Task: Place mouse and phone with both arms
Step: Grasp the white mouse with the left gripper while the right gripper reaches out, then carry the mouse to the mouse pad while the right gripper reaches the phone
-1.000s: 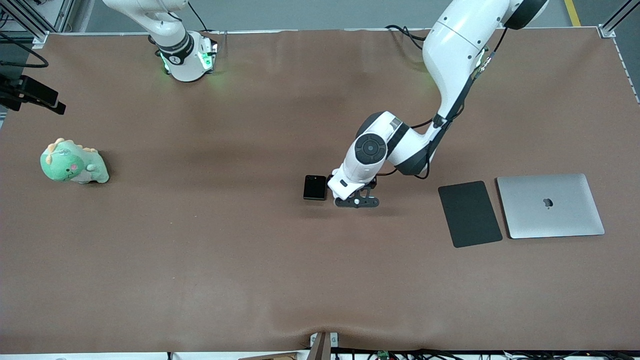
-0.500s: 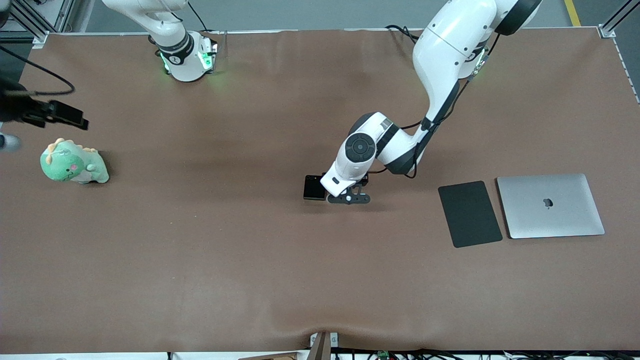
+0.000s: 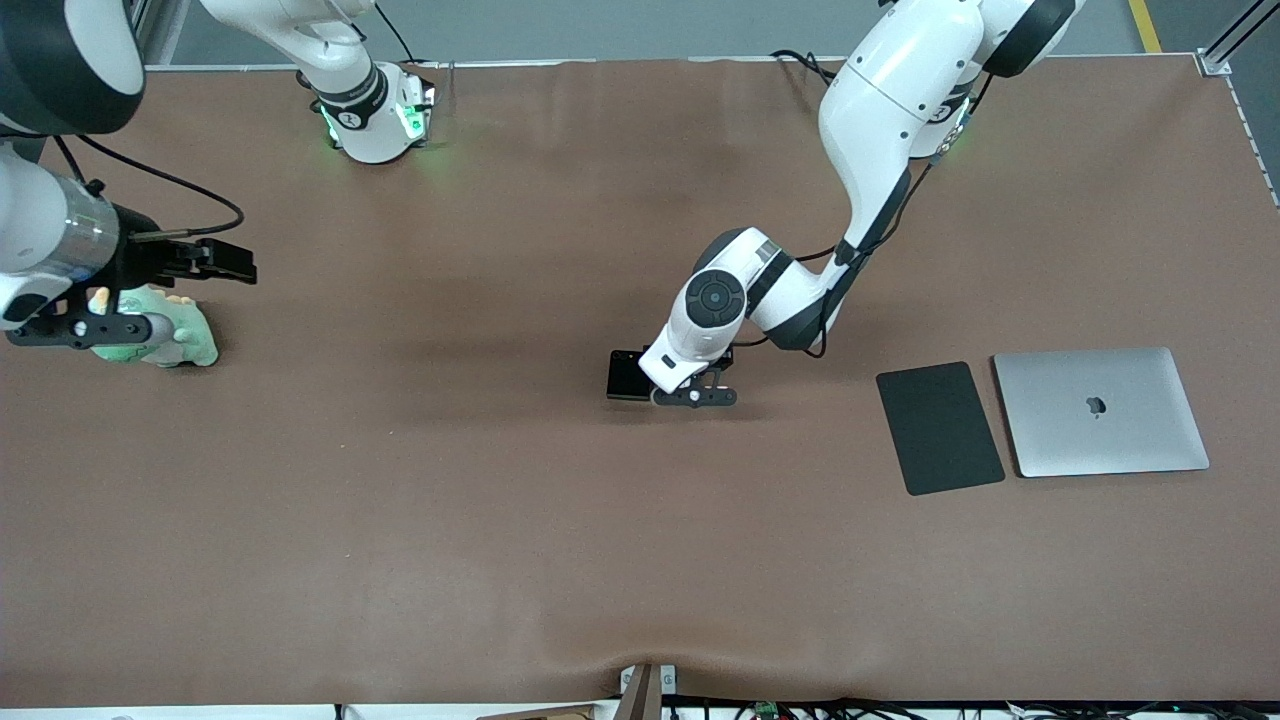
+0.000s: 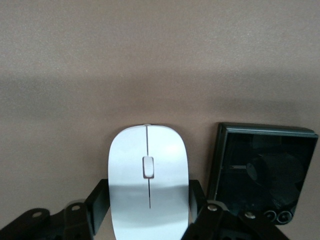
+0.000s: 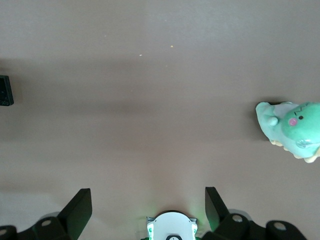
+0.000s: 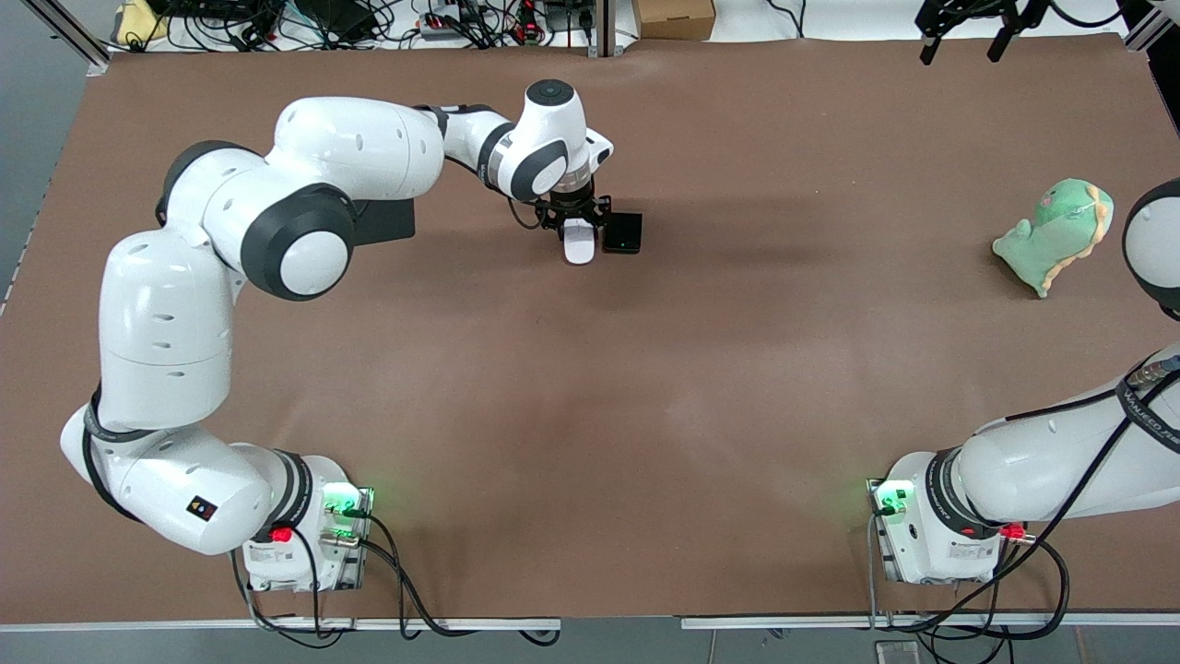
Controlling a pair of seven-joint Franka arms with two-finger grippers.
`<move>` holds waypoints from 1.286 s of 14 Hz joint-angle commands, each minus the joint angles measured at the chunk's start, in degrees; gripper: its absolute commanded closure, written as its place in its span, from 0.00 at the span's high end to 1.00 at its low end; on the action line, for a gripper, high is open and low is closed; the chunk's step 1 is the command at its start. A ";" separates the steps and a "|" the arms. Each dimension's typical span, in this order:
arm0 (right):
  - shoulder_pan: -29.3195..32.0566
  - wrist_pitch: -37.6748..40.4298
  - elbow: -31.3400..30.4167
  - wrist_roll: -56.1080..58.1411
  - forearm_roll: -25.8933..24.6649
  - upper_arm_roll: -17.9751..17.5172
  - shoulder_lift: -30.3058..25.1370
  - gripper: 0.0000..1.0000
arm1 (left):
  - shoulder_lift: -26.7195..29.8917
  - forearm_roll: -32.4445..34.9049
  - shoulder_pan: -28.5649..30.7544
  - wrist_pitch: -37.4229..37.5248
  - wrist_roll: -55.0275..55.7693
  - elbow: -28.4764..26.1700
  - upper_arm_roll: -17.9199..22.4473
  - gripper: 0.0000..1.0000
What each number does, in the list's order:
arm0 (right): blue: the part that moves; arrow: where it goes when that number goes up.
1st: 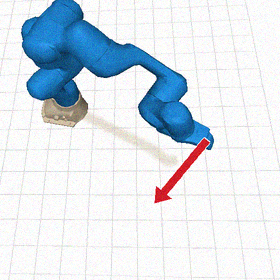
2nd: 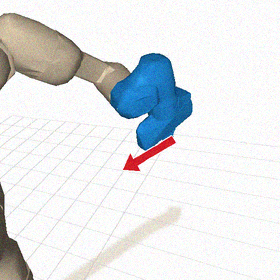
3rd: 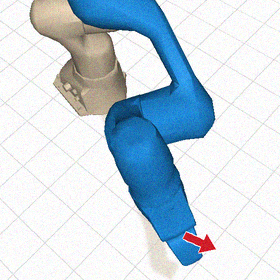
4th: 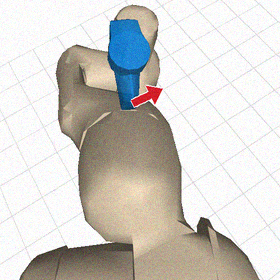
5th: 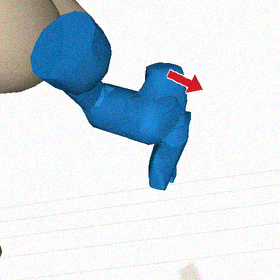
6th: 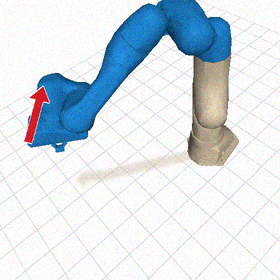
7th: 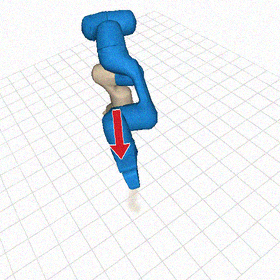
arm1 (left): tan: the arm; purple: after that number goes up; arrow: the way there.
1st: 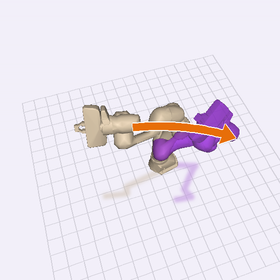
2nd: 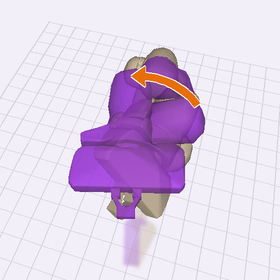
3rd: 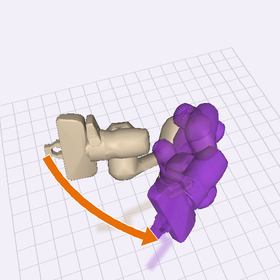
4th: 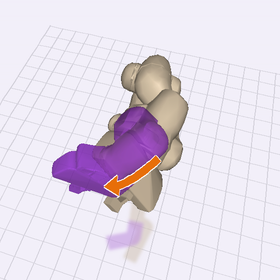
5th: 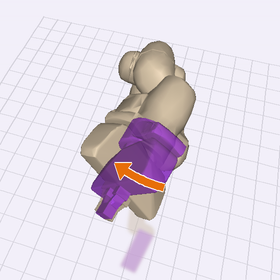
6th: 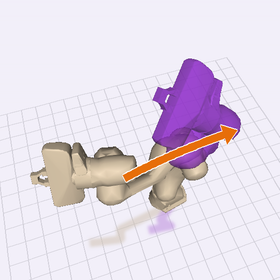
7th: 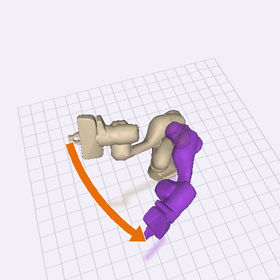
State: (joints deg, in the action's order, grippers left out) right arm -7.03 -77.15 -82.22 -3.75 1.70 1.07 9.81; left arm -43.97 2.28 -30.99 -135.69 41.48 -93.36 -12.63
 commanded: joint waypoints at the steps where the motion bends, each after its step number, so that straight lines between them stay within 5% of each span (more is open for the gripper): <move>1: -3.41 -2.72 1.18 -0.74 0.67 0.25 3.18 1.00 | -0.59 0.27 -1.00 -0.45 1.67 0.99 0.77 0.55; 5: -8.78 -4.66 1.35 -1.61 -0.21 0.34 7.75 1.00 | 1.16 0.88 0.22 0.34 1.50 0.81 0.86 0.51; 8: -11.15 -10.46 1.09 -2.06 -0.29 0.25 9.34 1.00 | 7.64 2.73 4.43 8.48 -0.95 0.46 0.68 0.52; 12: -14.50 -18.09 0.92 -5.02 0.40 0.34 15.40 1.00 | 14.86 2.82 12.16 19.05 -6.23 0.11 0.07 0.46; 18: -22.14 -30.40 0.83 -21.19 0.76 0.25 25.68 1.00 | 18.30 2.73 24.64 21.08 -19.82 -1.03 0.06 0.47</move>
State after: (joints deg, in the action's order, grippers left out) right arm -27.08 -104.68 -82.49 -20.16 1.86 0.91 32.15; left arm -26.90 4.15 -10.28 -114.64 26.30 -92.30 -11.85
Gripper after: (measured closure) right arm 0.000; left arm 0.388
